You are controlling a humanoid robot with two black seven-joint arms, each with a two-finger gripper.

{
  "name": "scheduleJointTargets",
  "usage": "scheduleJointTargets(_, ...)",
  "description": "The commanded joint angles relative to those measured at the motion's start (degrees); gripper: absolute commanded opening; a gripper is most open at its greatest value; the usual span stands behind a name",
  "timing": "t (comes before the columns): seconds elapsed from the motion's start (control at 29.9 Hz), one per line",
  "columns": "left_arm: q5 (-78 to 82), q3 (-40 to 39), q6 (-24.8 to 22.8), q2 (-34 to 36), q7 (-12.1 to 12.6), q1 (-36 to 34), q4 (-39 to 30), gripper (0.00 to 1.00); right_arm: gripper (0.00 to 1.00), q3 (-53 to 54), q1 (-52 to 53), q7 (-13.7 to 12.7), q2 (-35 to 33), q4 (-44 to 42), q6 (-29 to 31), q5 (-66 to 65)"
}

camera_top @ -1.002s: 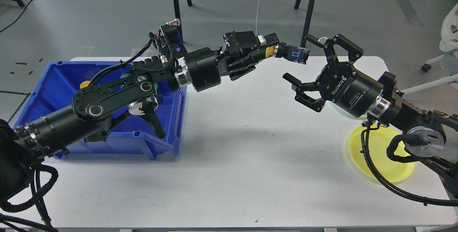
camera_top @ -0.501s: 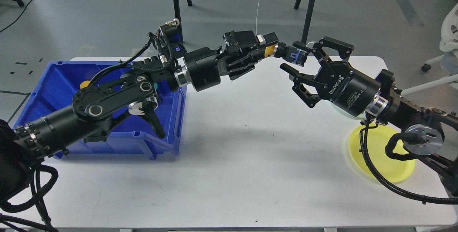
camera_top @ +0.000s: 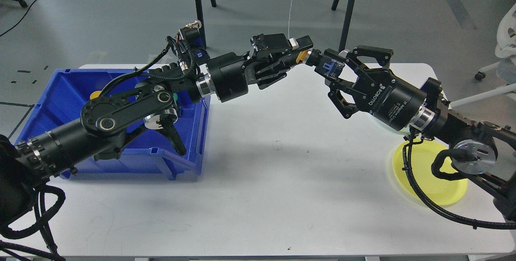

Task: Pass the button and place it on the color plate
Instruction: 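Bring the open right gripper to the button held by the left gripper, then close the right gripper on the button and release it from the left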

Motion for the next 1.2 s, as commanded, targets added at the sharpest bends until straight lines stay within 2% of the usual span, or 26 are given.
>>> scheduleJointTargets(0.0, 0.0, 0.0, 0.1, 0.0, 0.0, 0.0, 0.0, 0.09, 0.37, 0.0, -0.3, 0.0, 0.1, 0.0, 0.0, 0.0)
scheduleJointTargets(0.1, 0.0, -0.1, 0.3, 0.0, 0.0, 0.0, 0.0, 0.08, 0.41, 0.0, -0.4, 0.0, 0.1, 0.0, 0.0, 0.1)
scheduleJointTargets(0.84, 0.0, 0.0, 0.3, 0.0, 0.0, 0.0, 0.0, 0.08, 0.50, 0.1, -1.1, 0.4, 0.0, 0.2, 0.0, 0.4)
scheduleJointTargets(1.17, 0.0, 0.0, 0.3, 0.0, 0.0, 0.0, 0.0, 0.08, 0.61, 0.0, -1.5, 0.5, 0.0, 0.4, 0.0, 0.5)
